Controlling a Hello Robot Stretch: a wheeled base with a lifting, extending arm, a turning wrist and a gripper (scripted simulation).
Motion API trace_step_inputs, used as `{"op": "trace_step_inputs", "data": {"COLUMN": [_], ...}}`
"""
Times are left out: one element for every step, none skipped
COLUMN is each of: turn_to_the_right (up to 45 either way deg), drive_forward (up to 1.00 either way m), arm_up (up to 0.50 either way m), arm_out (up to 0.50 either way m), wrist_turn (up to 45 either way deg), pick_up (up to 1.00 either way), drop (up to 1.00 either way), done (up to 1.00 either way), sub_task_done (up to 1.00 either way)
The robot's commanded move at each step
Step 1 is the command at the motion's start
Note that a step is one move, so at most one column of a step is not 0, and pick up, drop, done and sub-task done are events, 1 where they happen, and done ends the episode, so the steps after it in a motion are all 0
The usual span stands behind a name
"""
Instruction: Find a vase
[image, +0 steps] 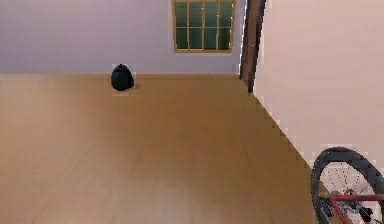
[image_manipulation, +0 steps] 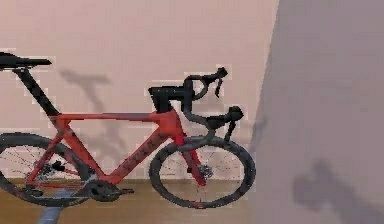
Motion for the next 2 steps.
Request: {"op": "trace_step_inputs", "data": {"turn_to_the_right": [0.0, -45.0], "drive_forward": [0.15, 0.0], "arm_up": [0.0, 0.0], "arm_out": [0.0, 0.0], "wrist_turn": [0.0, 0.0], "pick_up": [0.0, 0.0], "drop": [0.0, 0.0], "done": [0.0, 0.0], "sub_task_done": [0.0, 0.0]}}
